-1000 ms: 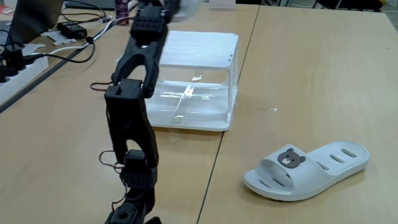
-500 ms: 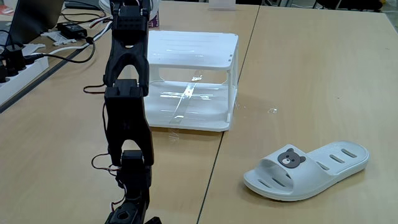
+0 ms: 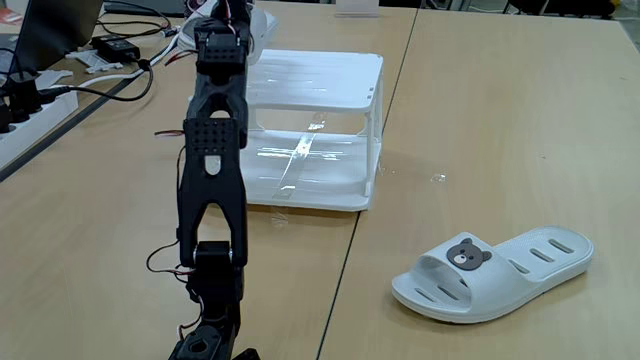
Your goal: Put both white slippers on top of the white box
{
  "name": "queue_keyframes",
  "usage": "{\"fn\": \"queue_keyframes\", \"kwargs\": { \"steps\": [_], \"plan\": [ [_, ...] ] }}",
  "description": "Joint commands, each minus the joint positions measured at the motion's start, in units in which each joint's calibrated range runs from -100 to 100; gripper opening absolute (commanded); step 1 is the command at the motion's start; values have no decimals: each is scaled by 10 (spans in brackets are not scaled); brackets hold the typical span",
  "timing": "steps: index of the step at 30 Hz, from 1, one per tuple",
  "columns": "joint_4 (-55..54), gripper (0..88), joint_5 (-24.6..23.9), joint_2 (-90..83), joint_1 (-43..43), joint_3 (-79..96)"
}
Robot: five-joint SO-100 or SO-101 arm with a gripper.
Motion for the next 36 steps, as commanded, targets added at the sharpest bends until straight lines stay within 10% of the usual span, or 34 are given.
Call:
{"fn": "queue_keyframes", "kwargs": {
  "steps": [1,17,36],
  "plan": [
    [-8,7,4,41,6,-156],
    [-8,14,4,116,25,-218],
    [38,219,4,102,23,-134]
  ]
}}
